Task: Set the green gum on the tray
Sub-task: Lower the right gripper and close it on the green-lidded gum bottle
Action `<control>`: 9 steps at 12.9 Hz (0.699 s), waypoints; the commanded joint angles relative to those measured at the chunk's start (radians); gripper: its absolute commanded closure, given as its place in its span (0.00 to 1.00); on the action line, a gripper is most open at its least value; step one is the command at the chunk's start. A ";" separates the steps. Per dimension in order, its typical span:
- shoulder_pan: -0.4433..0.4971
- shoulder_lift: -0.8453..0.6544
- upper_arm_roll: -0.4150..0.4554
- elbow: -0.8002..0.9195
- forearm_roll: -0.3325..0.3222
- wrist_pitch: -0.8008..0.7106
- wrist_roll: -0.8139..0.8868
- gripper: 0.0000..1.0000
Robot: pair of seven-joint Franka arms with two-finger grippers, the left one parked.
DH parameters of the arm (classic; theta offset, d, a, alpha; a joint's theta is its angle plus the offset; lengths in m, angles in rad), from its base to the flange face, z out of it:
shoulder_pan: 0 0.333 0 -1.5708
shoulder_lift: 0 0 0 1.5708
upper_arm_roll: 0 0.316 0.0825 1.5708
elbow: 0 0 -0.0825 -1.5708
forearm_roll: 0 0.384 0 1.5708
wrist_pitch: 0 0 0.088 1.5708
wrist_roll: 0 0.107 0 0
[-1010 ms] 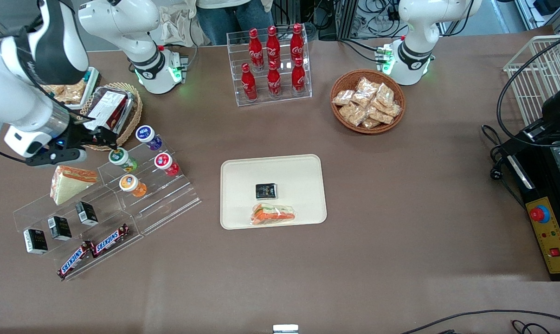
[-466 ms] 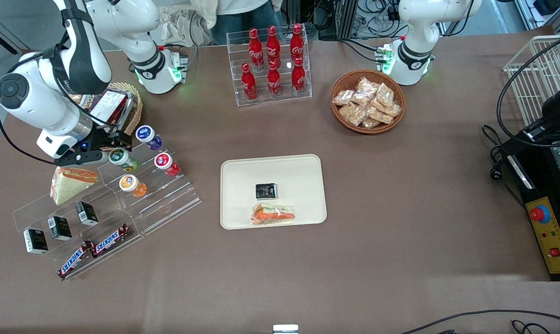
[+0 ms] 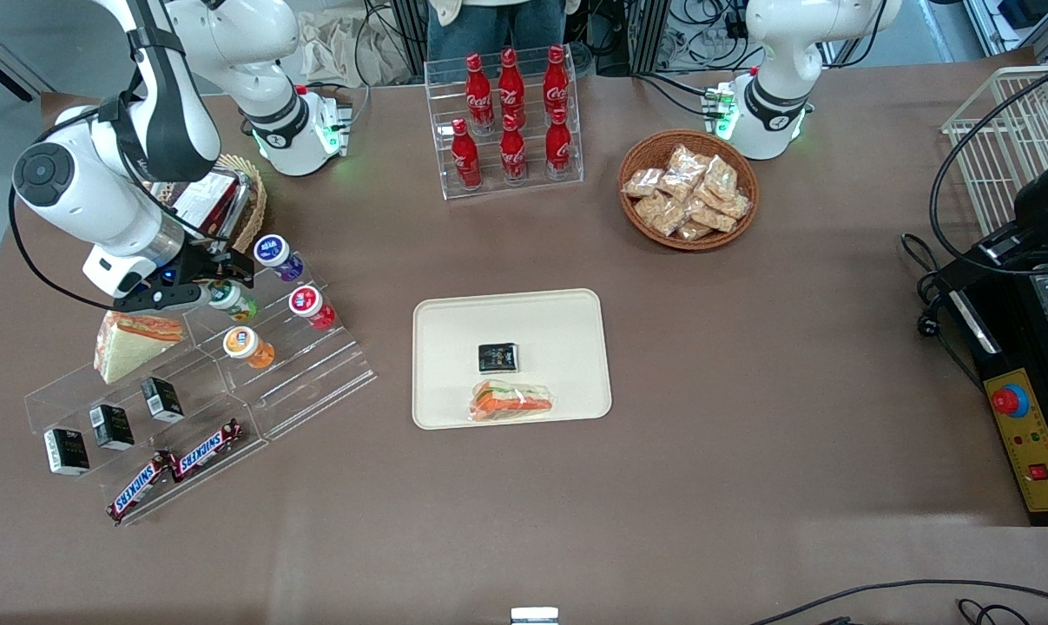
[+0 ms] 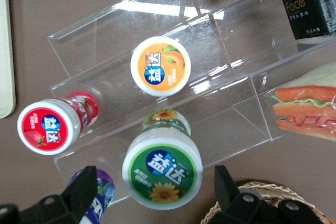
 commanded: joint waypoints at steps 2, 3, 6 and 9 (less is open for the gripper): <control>-0.001 -0.008 0.002 -0.016 -0.041 0.027 -0.005 0.22; -0.001 -0.008 0.002 -0.016 -0.041 0.027 -0.005 0.32; -0.001 -0.009 0.002 -0.016 -0.041 0.027 -0.005 0.48; 0.000 -0.009 0.002 -0.014 -0.041 0.027 -0.007 0.52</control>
